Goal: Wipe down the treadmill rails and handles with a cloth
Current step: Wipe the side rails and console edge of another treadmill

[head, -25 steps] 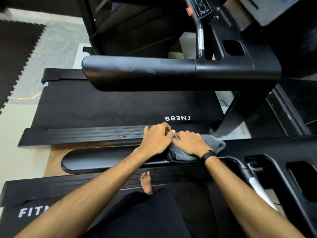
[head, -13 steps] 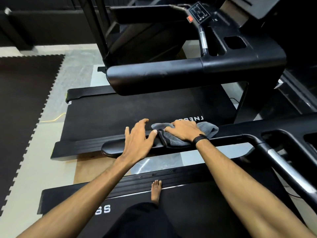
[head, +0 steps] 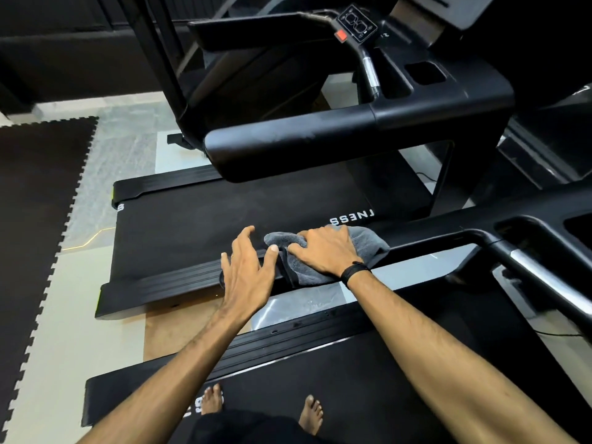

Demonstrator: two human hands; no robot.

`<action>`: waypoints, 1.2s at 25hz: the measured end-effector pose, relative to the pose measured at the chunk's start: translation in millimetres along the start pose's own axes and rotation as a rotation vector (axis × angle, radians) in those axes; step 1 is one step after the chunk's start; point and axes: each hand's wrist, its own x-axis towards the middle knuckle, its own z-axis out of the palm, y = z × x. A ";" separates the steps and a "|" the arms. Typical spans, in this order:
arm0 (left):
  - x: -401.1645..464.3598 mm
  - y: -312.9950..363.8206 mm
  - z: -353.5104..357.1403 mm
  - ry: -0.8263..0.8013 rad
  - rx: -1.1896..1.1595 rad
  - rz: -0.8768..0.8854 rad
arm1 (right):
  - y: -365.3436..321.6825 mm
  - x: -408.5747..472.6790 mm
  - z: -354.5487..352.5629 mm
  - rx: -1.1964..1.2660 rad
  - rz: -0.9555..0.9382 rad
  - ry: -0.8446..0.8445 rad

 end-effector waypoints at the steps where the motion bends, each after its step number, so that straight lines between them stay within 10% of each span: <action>1: 3.1 -4.9 -7.0 0.000 -0.009 0.011 | -9.7 -0.7 3.0 -0.008 0.017 0.016; 17: 37.3 -117.3 -128.3 -0.409 -0.176 0.125 | -182.8 -2.0 44.6 -0.099 0.376 0.167; 30: 36.3 -120.6 -142.3 -0.530 -0.148 0.192 | -252.7 -20.6 102.1 0.337 0.823 0.797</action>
